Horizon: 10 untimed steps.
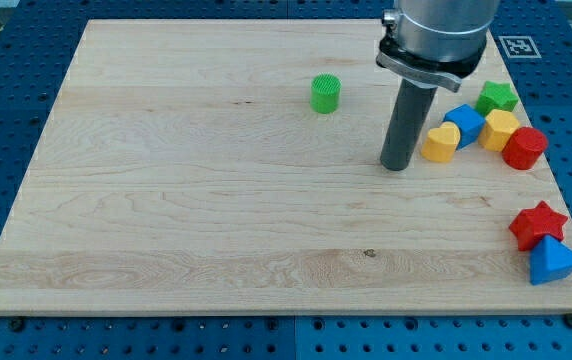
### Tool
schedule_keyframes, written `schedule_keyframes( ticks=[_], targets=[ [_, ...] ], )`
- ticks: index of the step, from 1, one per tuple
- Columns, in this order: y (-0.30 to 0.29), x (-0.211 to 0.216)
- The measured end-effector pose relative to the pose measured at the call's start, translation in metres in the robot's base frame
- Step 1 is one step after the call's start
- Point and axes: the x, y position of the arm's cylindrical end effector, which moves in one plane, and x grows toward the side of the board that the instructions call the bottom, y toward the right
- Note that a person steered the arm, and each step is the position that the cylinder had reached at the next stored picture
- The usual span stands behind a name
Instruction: Push the yellow heart into the group of blocks
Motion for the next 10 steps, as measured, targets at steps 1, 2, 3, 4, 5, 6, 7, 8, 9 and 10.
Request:
schedule_keyframes(
  ticks=[1,2,3,4,5,6,7,8,9,10],
  targets=[
    [0.006,-0.009],
    [0.020,-0.010],
    [0.036,-0.011],
    [0.067,-0.011],
    [0.075,-0.010],
    [0.048,-0.010],
    [-0.012,-0.010],
    [-0.080,-0.019],
    [-0.120,-0.054],
    [-0.115,-0.077]
  ],
)
